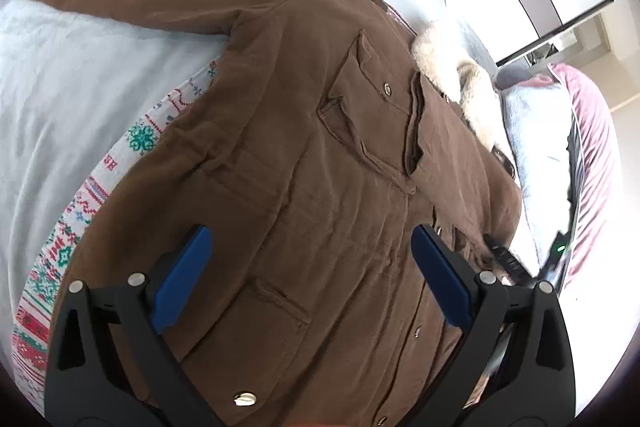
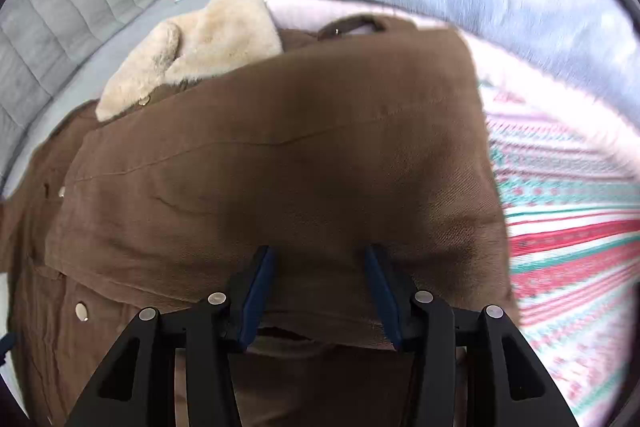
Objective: Fold large clothes
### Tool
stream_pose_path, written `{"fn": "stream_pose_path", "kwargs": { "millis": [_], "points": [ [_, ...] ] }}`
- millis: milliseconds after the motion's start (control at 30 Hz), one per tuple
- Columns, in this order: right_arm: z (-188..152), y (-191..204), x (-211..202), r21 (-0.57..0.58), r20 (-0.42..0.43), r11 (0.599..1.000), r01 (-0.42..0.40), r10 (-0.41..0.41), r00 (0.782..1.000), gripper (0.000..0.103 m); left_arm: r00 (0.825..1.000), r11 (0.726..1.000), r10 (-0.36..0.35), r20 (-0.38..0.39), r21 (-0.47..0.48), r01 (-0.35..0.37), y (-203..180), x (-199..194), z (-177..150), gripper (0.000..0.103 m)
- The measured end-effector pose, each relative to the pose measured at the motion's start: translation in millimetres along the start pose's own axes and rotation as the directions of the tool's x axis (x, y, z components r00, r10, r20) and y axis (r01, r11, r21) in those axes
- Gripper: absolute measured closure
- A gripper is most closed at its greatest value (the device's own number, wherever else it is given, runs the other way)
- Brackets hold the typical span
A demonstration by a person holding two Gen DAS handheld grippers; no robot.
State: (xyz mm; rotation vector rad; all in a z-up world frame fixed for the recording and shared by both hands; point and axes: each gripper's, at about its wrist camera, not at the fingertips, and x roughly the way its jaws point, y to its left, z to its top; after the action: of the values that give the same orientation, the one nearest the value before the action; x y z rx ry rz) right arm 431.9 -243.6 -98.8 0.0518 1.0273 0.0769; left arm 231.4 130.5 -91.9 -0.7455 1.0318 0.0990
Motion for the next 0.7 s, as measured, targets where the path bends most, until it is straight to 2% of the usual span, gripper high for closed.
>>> {"fn": "stream_pose_path", "kwargs": {
  "millis": [67,133,233,333,433,533,633,700],
  "points": [
    [-7.1,5.9,-26.5,0.033,0.055,0.998,-0.059,0.057,0.997,0.054,1.000,1.000,0.013,0.006,0.005,-0.013,0.9,-0.6,1.9,0.003],
    [-32.8,11.0,-56.8,0.029,0.058,0.990,-0.141,0.139,0.989,0.050,1.000,1.000,0.026,0.016,-0.003,-0.026,4.8,-2.2,5.2,0.003],
    [-72.4,26.9,-87.3,-0.027,0.017,0.987,-0.158,0.158,0.987,0.041,0.999,1.000,0.025,0.025,-0.009,-0.024,7.8,-4.7,9.0,0.003],
    [-106.6,17.7,-113.7,0.008,0.030,0.981,-0.192,0.192,0.981,0.033,0.998,0.999,0.038,0.050,0.003,-0.038,10.5,-10.9,12.6,0.003],
    [-119.2,16.8,-120.1,0.022,0.049,0.975,-0.221,0.220,0.974,0.023,0.996,0.998,0.063,0.069,0.004,-0.064,19.2,-16.5,21.3,0.003],
    [-125.2,35.3,-111.6,-0.108,0.054,0.970,-0.216,0.223,0.973,0.021,0.992,0.994,0.097,0.085,-0.067,-0.091,48.1,-27.8,38.3,0.003],
    [-135.1,34.8,-107.5,-0.139,0.043,0.972,-0.188,0.195,0.980,0.021,0.987,0.983,0.090,0.134,-0.170,-0.067,92.0,-45.5,57.7,0.003],
    [-141.9,26.1,-108.9,-0.126,0.040,0.969,-0.214,0.220,0.975,0.021,0.980,0.968,0.089,0.176,-0.246,-0.043,120.7,-55.7,69.9,0.003]
  ]
}}
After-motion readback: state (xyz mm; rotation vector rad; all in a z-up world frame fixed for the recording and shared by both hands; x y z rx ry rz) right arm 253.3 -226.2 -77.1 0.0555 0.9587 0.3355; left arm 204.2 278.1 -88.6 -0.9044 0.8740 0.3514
